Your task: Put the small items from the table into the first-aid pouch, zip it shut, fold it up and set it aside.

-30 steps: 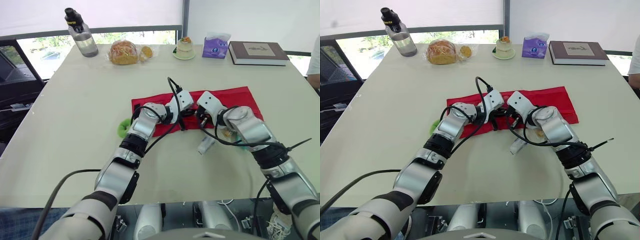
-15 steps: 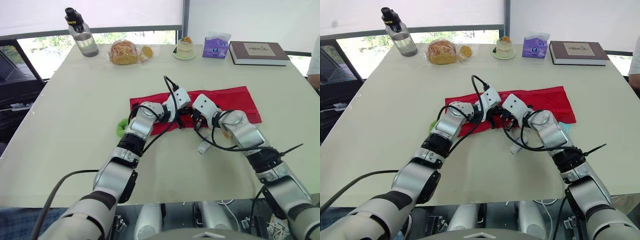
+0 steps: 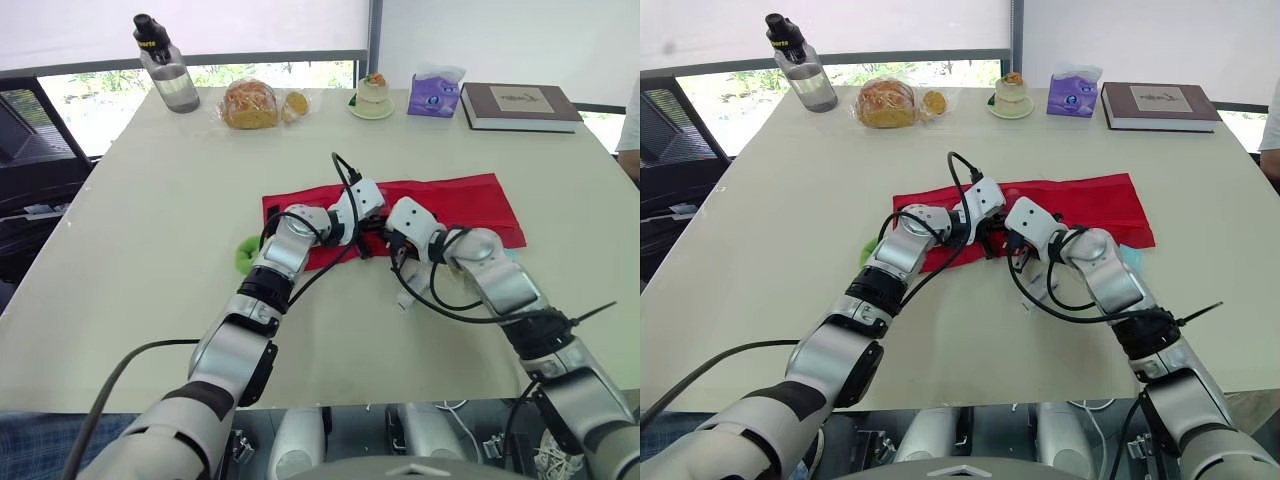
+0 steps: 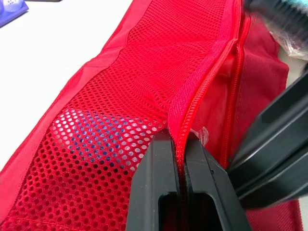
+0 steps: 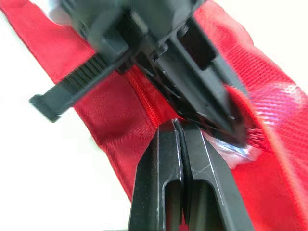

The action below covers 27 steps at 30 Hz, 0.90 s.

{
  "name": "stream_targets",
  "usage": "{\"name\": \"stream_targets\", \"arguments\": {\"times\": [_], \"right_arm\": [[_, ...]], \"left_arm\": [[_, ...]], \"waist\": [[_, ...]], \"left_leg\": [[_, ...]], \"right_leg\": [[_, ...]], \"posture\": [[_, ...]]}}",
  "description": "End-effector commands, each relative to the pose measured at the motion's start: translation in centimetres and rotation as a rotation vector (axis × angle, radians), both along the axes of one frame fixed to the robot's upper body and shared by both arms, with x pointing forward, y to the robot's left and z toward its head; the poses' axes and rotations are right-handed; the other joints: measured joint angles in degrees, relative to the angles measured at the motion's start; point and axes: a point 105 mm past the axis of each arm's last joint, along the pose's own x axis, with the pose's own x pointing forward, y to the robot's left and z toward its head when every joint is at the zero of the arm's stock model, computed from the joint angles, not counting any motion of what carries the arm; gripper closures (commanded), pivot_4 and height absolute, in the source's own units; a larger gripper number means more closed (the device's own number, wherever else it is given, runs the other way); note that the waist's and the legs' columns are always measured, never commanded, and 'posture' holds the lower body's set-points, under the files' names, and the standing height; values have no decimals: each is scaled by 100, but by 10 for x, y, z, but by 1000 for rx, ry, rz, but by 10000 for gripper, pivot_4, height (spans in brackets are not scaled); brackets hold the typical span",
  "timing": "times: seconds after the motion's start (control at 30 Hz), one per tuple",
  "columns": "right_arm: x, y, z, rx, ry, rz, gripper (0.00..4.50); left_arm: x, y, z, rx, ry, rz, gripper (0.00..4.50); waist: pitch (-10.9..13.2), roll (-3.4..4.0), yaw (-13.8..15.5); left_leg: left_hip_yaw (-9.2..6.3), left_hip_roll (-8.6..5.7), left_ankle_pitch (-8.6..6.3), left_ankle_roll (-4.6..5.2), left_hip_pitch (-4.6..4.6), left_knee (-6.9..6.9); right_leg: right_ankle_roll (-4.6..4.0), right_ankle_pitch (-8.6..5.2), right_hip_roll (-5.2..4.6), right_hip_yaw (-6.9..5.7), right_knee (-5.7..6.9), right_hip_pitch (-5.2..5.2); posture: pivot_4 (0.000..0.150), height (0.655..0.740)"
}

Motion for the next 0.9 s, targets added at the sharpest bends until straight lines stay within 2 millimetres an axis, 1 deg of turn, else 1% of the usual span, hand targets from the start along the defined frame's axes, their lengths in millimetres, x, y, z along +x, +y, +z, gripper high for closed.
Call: {"name": "stream_targets", "arguments": {"times": [0.03,0.1,0.17,0.23,0.3,0.33,0.37,0.4,0.47,0.53,0.57,0.7,0.83,0.9], "right_arm": [[-12,-23,51,164,-119,-1,44741],[-22,-42,64,243,-130,8,44741],[-35,-64,72,285,-137,41,44741],[-49,-86,75,273,-127,79,39823],[-58,-109,81,260,-96,88,32634],[-62,-120,87,269,-75,93,25503],[-68,-131,94,283,-50,103,23962],[-76,-143,100,294,-23,114,19770],[-96,-171,109,271,47,118,8849],[-109,-190,115,235,92,104,1832],[-114,-197,118,217,105,90,819],[-133,-221,140,187,140,52,819],[-150,-239,153,158,185,4,819],[-152,-242,166,155,159,-12,819]], "left_arm": [[2,-4,12,-12,-52,-15,45000],[2,-3,11,-12,-54,-19,45000],[2,-1,10,-5,-58,-24,45000],[2,2,9,6,-69,-24,45000],[4,5,9,10,-76,-18,45000],[4,7,9,9,-77,-14,45000],[5,9,9,10,-80,-11,45000],[6,12,9,11,-82,-3,45000],[10,20,9,17,-84,20,45000],[12,26,8,21,-83,36,45000],[13,29,7,27,-83,42,45000],[17,37,5,47,-83,54,45000],[20,40,8,55,-88,56,45000],[21,40,6,67,-86,50,45000]], "waist": [[0,0,-3],[0,0,3],[0,-1,9],[1,-1,5],[2,-2,-9],[3,-1,-18],[3,-1,-39],[3,-1,-26],[3,0,-6],[4,0,9],[3,0,1],[4,0,-39],[4,-1,-8],[4,-1,-16]], "left_leg": [[1,0,0,0,0,-1],[0,0,0,0,2,-1],[-2,0,0,0,4,-1],[-3,-1,0,0,5,-2],[-1,-1,0,0,4,-3],[0,-1,0,0,6,-5],[2,-1,0,0,8,-5],[4,0,0,0,13,-7],[-7,0,0,1,16,-7],[-9,0,0,1,14,-8],[-9,0,0,1,13,-8],[0,0,0,1,22,-9],[-1,0,0,1,21,-8],[-1,0,0,1,20,-8]], "right_leg": [[0,0,0,1,-1,0],[0,0,0,0,-1,1],[0,0,0,-1,-2,5],[0,0,0,-2,-6,8],[0,0,-1,-1,-12,9],[0,0,-1,0,-16,11],[0,0,0,2,-16,11],[1,0,1,7,-16,12],[0,0,3,0,-16,19],[-1,0,2,-3,-17,21],[-1,0,1,-2,-23,21],[3,0,0,6,-32,28],[10,-4,-1,3,-32,28],[10,-4,0,3,-35,28]], "posture": [[1500,7400],[1500,7400],[1500,7400],[1500,7400],[1500,7400],[1500,7400],[1500,7400],[1500,7400],[1500,7400],[1500,7400],[1500,7400],[1500,7400],[1500,7400],[1500,7400]]}}
